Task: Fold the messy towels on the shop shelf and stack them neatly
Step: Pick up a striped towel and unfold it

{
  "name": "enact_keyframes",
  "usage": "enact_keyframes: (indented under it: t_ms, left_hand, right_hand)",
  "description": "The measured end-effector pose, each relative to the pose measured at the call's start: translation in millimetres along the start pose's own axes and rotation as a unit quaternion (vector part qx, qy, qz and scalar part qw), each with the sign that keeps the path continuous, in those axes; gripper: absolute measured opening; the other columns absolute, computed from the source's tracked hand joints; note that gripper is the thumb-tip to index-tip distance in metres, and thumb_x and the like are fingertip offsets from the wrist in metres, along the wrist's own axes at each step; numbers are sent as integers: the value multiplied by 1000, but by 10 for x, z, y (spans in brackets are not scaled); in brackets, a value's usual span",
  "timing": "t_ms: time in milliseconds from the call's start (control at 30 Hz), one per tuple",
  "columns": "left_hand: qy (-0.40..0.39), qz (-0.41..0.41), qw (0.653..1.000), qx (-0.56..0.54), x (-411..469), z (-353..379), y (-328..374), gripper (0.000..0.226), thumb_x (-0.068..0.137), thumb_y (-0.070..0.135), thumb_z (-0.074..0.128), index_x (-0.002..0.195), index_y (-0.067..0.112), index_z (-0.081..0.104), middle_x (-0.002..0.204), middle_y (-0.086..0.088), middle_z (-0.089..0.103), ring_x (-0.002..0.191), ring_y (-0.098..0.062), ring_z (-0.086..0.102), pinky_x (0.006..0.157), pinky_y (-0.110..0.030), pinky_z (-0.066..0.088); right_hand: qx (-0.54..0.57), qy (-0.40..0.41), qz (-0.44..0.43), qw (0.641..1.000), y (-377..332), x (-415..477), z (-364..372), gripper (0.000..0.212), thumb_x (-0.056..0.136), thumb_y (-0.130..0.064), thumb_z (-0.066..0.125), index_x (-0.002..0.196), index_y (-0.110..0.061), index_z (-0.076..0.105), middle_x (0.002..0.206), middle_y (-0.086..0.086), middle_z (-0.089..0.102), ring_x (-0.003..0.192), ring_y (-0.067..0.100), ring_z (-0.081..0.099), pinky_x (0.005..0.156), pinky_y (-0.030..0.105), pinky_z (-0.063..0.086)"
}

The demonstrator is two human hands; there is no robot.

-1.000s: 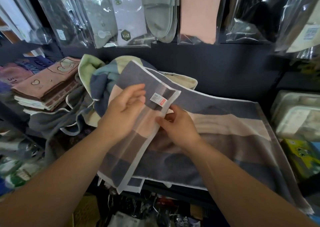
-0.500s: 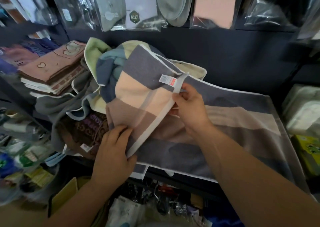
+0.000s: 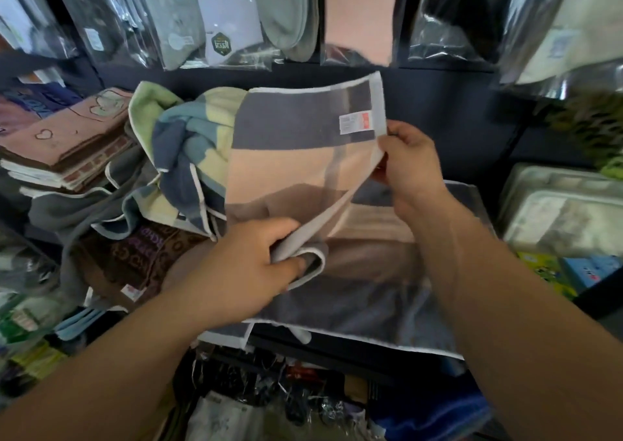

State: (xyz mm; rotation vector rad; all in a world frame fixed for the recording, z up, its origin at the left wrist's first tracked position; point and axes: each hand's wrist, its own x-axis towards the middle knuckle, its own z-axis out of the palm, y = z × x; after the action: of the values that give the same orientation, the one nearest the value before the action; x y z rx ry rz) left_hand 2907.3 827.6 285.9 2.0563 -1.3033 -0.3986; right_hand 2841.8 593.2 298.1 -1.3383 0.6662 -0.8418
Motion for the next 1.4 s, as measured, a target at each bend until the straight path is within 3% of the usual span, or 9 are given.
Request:
enact_keyframes:
  t_ms: [200,333,567,700,900,1067,1167,1300,1400]
  left_hand:
    - [-99,58,990,-87,355,672,307,45,86,26,75,128,35,59,100,18,67,91,1,65,76,-22,54]
    - [-143,66,987,-25,394,1013,126,71,77,56,78,138,31,52,111,17,62,101,1,59,88,-28,53]
    - [140,130,964,187,319,978,-311,55,73,55,73,115,19,68,117,-2,62,112,-26,55,95,-46,47]
    - [285,-36,943,170,209,674,-580,55,77,44,78,119,12,62,114,-12,58,108,-32,53,92,-46,44]
    - [180,-169,966,72,218,527,-817,37,87,36,73,62,16,55,55,-2,53,56,-21,54,51,-30,33]
    - [217,-151,957,-117,311,294,-695,21,99,35,57,86,21,64,83,-5,67,79,-23,64,69,-41,50]
    - [198,-104,975,-1,240,99,-738,15,95,29,64,84,20,58,78,0,61,71,-11,57,58,-28,39]
    - [1,-143,979,144,135,-21,-950,24,80,39,78,84,27,59,78,10,62,73,-8,59,58,-27,40]
    - [22,-136,980,144,177,-75,-859,39,70,55,83,83,28,57,73,12,63,69,-5,59,60,-29,44]
  right_hand:
    - [-80,158,34,984,192,221,-754,28,84,-8,60,74,-30,74,85,4,76,83,28,74,74,48,63]
    - [-222,152,32,962,557,185,-957,24,86,-20,66,110,-17,70,105,-1,71,100,23,67,93,41,55]
    - [-352,57,37,933,757,-128,-948,34,87,-21,67,121,-19,69,115,5,70,107,26,67,82,28,52]
    - [-424,46,26,904,773,-163,-1036,45,91,-15,62,136,-23,61,131,7,63,115,26,62,77,20,40]
    - [-392,-10,0,920,716,-102,-925,67,89,2,53,152,-18,42,156,3,40,139,20,43,96,11,31]
    - [-369,4,-61,927,554,-7,-917,75,86,4,53,155,-18,37,164,-3,27,149,13,28,120,24,24]
    - [-437,38,-62,897,625,-45,-984,61,89,-3,55,149,-9,45,155,8,44,142,23,42,115,23,30]
    - [-559,18,37,828,895,-209,-995,40,89,-24,58,128,-14,61,122,8,67,110,26,65,83,28,46]
    - [-600,11,52,798,871,-293,-989,39,86,-38,58,117,-17,67,116,6,69,101,23,67,78,28,46]
